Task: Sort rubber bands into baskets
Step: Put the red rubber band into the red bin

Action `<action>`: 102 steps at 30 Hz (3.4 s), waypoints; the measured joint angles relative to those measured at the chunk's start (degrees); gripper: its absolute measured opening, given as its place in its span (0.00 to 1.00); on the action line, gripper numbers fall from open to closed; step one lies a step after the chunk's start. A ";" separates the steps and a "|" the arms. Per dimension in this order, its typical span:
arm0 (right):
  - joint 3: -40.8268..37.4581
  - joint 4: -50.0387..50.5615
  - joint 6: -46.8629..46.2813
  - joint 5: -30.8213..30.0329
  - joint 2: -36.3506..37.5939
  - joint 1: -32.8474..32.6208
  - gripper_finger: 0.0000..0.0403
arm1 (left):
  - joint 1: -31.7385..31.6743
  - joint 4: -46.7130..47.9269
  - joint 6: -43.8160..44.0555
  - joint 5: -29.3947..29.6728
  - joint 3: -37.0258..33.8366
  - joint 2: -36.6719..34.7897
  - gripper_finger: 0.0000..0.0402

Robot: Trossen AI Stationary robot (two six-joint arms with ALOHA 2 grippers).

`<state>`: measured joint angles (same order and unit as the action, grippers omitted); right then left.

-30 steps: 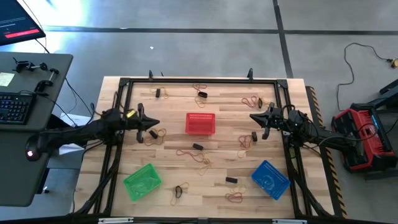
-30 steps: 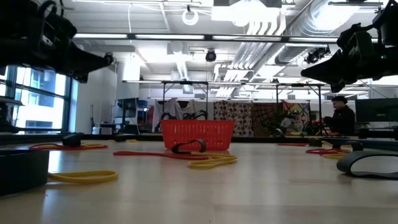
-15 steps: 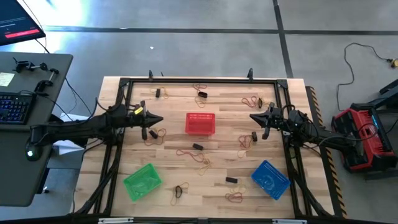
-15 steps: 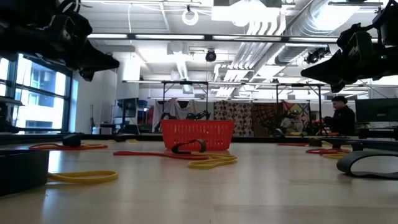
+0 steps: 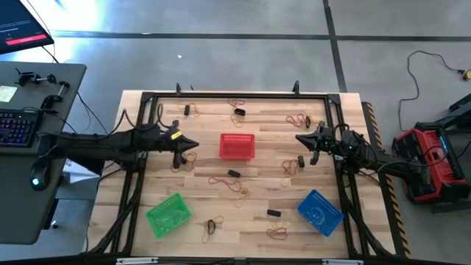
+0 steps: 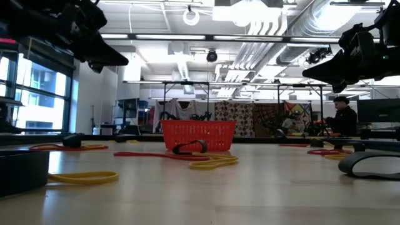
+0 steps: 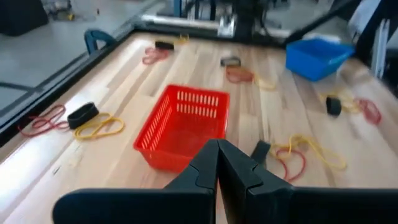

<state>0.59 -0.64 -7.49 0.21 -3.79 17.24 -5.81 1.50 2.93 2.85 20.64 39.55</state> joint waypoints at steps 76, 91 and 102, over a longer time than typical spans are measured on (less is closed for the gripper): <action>0.01 0.00 0.01 0.00 0.01 -0.01 0.00 | 7.98 34.55 28.39 -0.80 18.63 36.44 0.10; -0.02 0.00 -0.02 0.00 0.00 -0.01 0.00 | 8.54 33.23 33.81 -0.26 18.94 47.51 0.20; -0.02 0.01 0.00 0.02 0.00 -0.01 0.00 | 7.42 33.12 32.76 0.99 18.83 47.61 0.20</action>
<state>0.58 -0.64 -7.49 0.23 -3.79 17.23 1.61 34.62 35.68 3.84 39.46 87.15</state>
